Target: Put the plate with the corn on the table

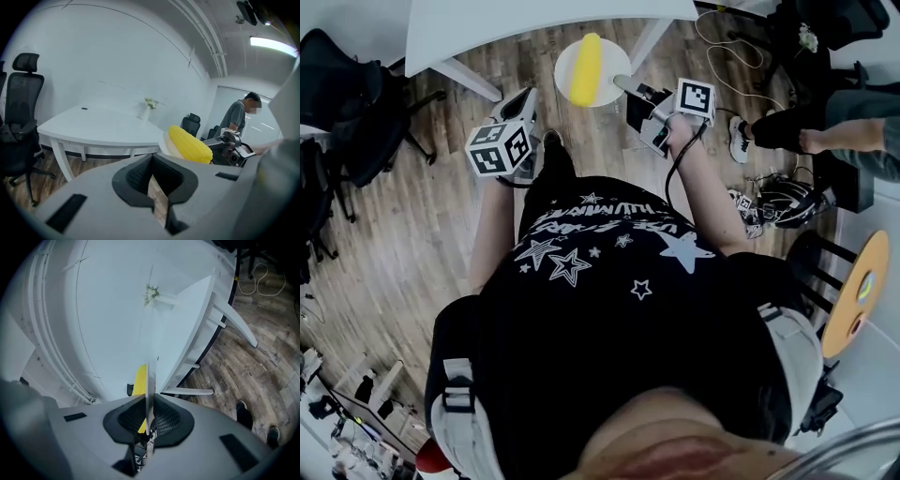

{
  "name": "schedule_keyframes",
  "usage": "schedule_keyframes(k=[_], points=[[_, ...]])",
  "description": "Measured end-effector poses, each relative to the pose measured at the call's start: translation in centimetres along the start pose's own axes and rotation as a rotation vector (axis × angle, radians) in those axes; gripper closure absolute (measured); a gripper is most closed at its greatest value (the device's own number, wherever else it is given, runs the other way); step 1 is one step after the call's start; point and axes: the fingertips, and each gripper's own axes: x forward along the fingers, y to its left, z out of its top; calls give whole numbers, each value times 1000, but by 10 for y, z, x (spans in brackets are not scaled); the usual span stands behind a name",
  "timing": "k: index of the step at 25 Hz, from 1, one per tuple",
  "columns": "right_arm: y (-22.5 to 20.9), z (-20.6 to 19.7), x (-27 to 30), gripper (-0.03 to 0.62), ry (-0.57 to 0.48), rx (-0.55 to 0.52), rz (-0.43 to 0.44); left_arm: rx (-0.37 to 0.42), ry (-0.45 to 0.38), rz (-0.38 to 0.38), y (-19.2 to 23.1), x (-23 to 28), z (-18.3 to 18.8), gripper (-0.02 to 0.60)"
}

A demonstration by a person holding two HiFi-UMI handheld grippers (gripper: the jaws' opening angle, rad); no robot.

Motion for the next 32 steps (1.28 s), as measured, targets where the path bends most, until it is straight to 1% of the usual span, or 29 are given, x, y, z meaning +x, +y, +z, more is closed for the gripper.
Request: schedule_keyframes(k=[3,7,9,12,15,21,26,32], points=[[0,27,29,559,-11,-3,-1,-4,-3,-8,26,27,19,577],[4,56,58,559,-41,-5,11,19,13,-27,51,54,40,577],[3,68,77,559,-48,4,3,24,16,-40,66,65,53,577],[0,88,113,559,-48,13,-18,16,26,-50,101,83,73,577],[0,105,145,559,-50,19,-20,-1,31,-46,135,97,88,577],[-3,133,194,559,-78,24,-34,-15,48,-67,184,124,106,577],[-3,151,219,559,-94,34,-41,-10,58,-103,204,145,121,577],[-3,164,235,559,-97,35,-41,-27,65,-113,219,158,128,577]])
